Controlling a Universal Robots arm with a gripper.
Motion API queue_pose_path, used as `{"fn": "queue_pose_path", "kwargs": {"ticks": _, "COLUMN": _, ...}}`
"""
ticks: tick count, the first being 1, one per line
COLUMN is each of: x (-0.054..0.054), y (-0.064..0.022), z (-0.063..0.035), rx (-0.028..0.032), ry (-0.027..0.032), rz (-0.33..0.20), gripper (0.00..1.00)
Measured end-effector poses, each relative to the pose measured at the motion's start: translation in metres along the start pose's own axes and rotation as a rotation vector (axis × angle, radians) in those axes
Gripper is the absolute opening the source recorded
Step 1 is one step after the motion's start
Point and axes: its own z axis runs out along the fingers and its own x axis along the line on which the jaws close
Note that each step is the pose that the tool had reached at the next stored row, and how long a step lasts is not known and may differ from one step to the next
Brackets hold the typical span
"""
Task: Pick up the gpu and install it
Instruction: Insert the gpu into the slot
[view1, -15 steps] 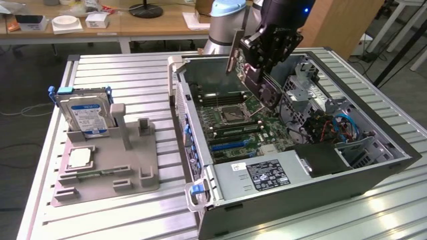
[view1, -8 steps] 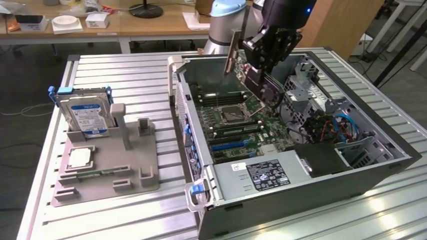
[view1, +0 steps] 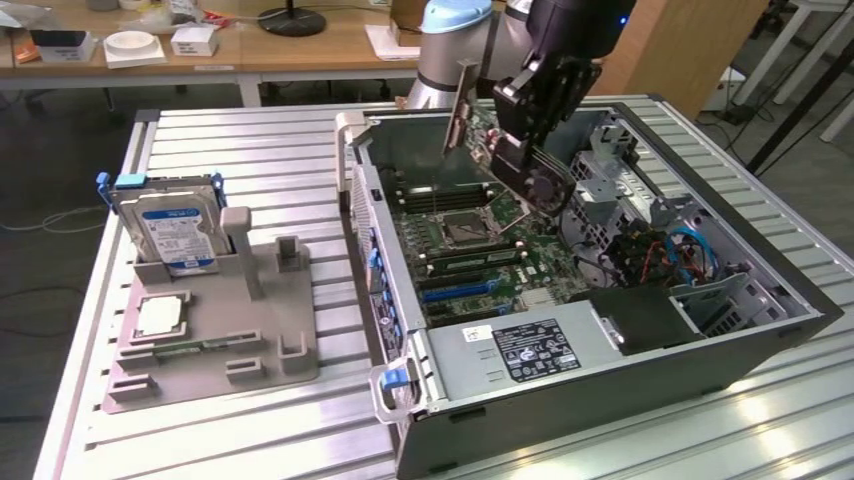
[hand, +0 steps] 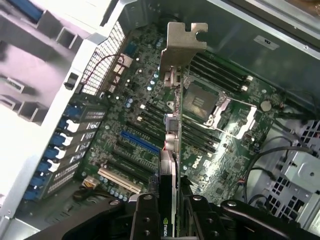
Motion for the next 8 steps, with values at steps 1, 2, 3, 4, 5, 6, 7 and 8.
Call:
{"fn": "queue_pose_path", "kwargs": {"ticks": 1, "x": -0.0003, "y": -0.0002, "z": 0.0000, "rx": 0.0003, "ry": 0.0005, "rz": -0.013, "gripper": 0.26}}
{"fn": "queue_pose_path", "kwargs": {"ticks": 2, "x": -0.0007, "y": -0.0003, "z": 0.0001, "rx": 0.0006, "ry": 0.0011, "rz": -0.027, "gripper": 0.26}}
{"fn": "queue_pose_path", "kwargs": {"ticks": 3, "x": -0.0010, "y": -0.0005, "z": 0.0001, "rx": 0.0009, "ry": 0.0016, "rz": -0.040, "gripper": 0.26}}
{"fn": "queue_pose_path", "kwargs": {"ticks": 4, "x": -0.0013, "y": -0.0007, "z": 0.0001, "rx": 0.0012, "ry": 0.0021, "rz": -0.053, "gripper": 0.26}}
{"fn": "queue_pose_path", "kwargs": {"ticks": 5, "x": -0.0016, "y": -0.0008, "z": 0.0002, "rx": 0.0015, "ry": 0.0027, "rz": -0.066, "gripper": 0.26}}
{"fn": "queue_pose_path", "kwargs": {"ticks": 6, "x": -0.0019, "y": -0.0010, "z": 0.0002, "rx": 0.0018, "ry": 0.0032, "rz": -0.079, "gripper": 0.26}}
{"fn": "queue_pose_path", "kwargs": {"ticks": 7, "x": -0.0022, "y": -0.0011, "z": 0.0002, "rx": 0.0021, "ry": 0.0038, "rz": -0.092, "gripper": 0.26}}
{"fn": "queue_pose_path", "kwargs": {"ticks": 8, "x": -0.0026, "y": -0.0013, "z": 0.0003, "rx": 0.0024, "ry": 0.0043, "rz": -0.105, "gripper": 0.26}}
